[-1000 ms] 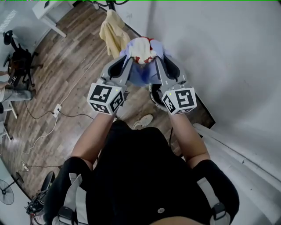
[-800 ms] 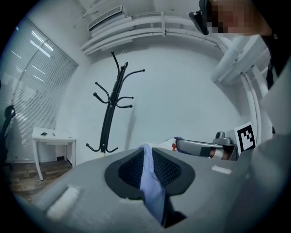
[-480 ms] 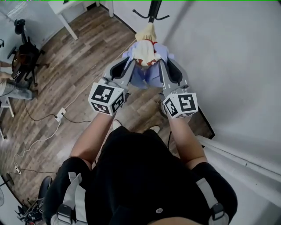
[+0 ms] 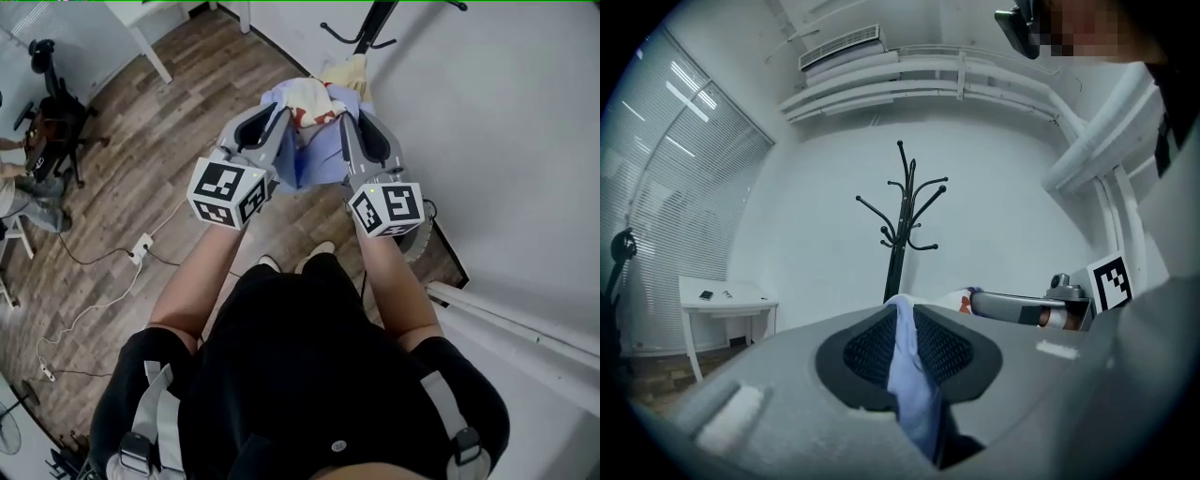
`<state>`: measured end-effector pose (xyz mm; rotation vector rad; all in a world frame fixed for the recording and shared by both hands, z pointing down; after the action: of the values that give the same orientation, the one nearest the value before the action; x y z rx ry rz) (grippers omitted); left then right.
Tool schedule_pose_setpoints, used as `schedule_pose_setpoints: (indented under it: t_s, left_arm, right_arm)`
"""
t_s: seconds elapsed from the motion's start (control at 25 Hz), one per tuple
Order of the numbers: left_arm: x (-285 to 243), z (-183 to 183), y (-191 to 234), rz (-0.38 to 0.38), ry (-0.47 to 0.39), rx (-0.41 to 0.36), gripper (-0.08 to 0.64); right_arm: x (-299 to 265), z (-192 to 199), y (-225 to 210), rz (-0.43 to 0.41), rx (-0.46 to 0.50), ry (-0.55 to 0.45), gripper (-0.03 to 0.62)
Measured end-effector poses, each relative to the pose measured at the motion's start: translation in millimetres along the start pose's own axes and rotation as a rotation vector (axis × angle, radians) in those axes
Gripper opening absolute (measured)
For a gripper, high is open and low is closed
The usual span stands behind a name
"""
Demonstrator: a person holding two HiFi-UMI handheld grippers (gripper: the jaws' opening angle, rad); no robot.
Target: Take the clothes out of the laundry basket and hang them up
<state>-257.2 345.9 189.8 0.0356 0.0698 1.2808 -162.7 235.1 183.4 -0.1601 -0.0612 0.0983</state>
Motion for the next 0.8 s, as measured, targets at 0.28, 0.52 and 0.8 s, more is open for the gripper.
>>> schedule_pose_setpoints:
  t_s: [0.28, 0.52, 0.8]
  left_arm:
    - [-41, -3, 61, -0.008, -0.011, -0.001, 0.055]
    - [-103, -22, 107, 0.010, 0.007, -0.035, 0.055]
    - [-138, -14, 127, 0.068, -0.007, -0.054, 0.055]
  right_arm:
    - [-68, 2, -11, -0.012, 0.003, -0.013, 0.064]
    - [-132, -15, -45, 0.020, -0.003, -0.020, 0.064]
    - [-148, -1, -63, 0.093, -0.023, -0.036, 0.066]
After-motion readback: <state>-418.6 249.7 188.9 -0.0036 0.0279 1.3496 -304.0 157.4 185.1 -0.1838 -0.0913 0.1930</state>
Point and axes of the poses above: the fingertips, and each gripper's own axes: x backward along the fingers, y to its left, z out of its underside, the point moved 3 cm from there along x, backward along the fingers, and after that the axes turned 6 degrees about -x, right-handed, at the moved point
